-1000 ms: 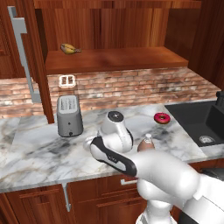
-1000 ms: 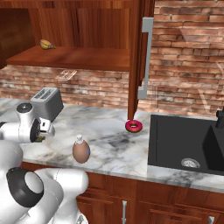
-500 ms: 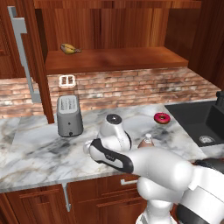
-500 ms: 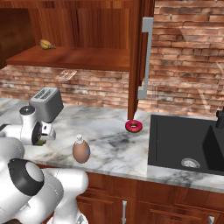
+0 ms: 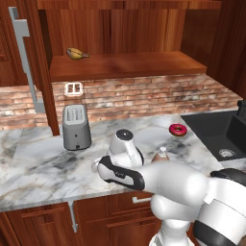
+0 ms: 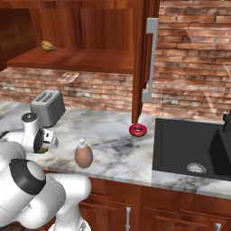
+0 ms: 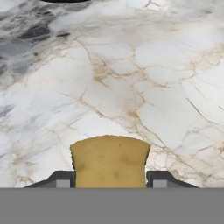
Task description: Pick the sponge and soap dispenser from the cabinet and place them on the counter.
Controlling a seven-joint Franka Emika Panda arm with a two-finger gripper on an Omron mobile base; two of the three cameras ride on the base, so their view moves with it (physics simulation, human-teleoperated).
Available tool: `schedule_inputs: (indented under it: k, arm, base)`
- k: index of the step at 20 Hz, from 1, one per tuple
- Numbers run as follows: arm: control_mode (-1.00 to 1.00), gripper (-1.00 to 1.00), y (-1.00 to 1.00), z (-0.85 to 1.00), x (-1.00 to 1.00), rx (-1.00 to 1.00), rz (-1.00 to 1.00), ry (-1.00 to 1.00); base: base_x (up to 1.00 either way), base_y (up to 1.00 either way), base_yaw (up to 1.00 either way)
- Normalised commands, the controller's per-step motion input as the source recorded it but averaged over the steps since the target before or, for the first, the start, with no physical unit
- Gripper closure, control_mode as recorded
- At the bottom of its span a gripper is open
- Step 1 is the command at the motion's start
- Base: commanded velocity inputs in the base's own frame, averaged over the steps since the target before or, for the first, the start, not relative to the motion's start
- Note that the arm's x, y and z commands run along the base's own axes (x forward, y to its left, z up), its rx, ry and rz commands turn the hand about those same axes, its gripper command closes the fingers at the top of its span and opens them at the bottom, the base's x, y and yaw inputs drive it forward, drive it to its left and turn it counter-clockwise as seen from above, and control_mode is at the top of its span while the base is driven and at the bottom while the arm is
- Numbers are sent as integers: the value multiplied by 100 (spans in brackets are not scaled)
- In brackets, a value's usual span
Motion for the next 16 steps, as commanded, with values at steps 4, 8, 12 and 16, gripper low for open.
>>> schedule_inputs:
  k: [4,8,12,16]
  arm:
    - [-100,100,0,-11,-10,0,-4,0]
    - [-100,100,0,-9,0,0,-4,0]
    - [-100,100,0,-15,0,0,-5,0]
    - [-100,100,0,-24,0,0,-5,0]
  base:
    - [0,0,0]
    - [0,0,0]
    - [0,0,0]
    - [0,0,0]
